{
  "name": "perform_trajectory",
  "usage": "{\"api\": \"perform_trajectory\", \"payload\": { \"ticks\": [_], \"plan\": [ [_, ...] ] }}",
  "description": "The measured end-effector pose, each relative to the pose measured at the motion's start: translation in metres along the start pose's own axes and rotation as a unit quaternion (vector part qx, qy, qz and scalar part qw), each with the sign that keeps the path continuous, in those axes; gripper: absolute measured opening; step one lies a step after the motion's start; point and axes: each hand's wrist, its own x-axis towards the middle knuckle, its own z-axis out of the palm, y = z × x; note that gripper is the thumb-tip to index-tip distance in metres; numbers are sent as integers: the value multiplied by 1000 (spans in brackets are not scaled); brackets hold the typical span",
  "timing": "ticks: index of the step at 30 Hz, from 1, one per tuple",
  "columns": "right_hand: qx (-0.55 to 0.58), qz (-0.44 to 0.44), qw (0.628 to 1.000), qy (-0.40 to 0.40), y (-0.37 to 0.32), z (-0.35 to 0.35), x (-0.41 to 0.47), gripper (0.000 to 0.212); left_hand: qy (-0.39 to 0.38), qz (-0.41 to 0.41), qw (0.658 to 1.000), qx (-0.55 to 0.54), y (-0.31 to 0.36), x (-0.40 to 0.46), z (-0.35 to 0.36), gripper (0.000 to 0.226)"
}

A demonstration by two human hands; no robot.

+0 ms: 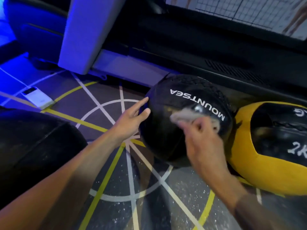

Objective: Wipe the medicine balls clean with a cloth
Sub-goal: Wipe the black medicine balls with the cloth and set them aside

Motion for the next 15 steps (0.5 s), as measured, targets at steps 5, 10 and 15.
{"api": "perform_trajectory", "payload": {
  "ticks": [5, 10, 15],
  "plan": [
    [-27, -26, 997, -63, -10, -6, 6, 28, -1, -1, 1000, -21, -5, -13, 1, 55],
    [-29, 81, 996, -21, 5, -29, 23, 44, 99, 92, 988, 71, -5, -57, 31, 35],
    [165, 132, 976, -53, -33, -57, 26, 60, 42, 59, 991, -114, 8, -102, 76, 42]
  ]
}}
